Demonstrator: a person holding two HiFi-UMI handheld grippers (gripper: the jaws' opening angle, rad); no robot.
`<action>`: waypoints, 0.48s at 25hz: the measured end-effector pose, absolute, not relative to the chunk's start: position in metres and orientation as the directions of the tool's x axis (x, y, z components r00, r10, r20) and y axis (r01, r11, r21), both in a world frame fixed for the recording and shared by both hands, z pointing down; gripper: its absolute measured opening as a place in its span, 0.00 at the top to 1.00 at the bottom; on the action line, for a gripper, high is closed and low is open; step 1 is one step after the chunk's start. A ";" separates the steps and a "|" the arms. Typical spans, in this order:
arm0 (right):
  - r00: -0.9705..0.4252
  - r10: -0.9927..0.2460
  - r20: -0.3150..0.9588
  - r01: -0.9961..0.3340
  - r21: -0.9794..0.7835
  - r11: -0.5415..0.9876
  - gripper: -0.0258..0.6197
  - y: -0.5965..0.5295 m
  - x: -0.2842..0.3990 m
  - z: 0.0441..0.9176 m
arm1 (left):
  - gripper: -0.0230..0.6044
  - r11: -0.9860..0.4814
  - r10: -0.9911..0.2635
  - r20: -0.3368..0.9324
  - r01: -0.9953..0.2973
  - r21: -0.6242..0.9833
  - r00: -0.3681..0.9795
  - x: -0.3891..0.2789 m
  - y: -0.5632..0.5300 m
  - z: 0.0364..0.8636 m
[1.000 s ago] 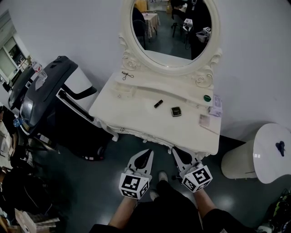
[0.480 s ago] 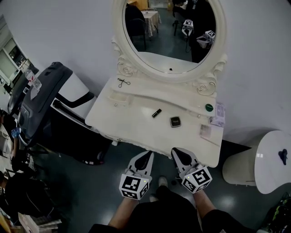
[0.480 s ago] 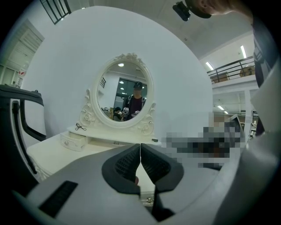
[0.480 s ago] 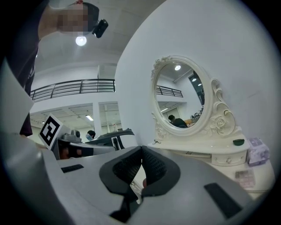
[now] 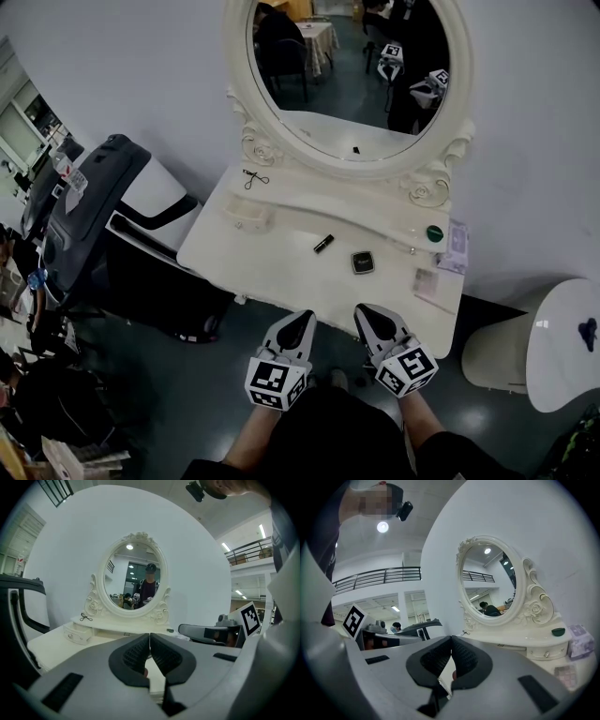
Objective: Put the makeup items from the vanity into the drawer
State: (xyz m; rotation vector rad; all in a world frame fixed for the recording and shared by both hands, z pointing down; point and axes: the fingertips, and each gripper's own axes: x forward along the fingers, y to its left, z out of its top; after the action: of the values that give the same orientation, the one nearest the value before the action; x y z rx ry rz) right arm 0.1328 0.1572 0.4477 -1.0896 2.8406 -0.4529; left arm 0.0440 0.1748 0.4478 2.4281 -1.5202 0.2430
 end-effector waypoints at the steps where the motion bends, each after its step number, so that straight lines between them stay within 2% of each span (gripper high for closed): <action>1: -0.749 -0.661 0.041 -0.641 -0.295 0.709 0.92 0.154 0.132 0.448 | 0.94 -0.415 -0.855 0.281 -0.900 0.133 0.435 0.044 0.172 0.448; 12: -0.731 -0.679 0.060 -0.660 -0.315 0.683 0.92 0.111 0.116 0.460 | 0.94 -0.433 -0.838 0.300 -0.890 0.141 0.455 0.025 0.124 0.462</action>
State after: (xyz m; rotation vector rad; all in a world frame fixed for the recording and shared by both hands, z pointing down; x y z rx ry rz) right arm 0.1162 0.1106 0.4599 -1.1250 2.8245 -0.4908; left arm 0.0253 0.1244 0.4623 2.4303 -1.4835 0.2681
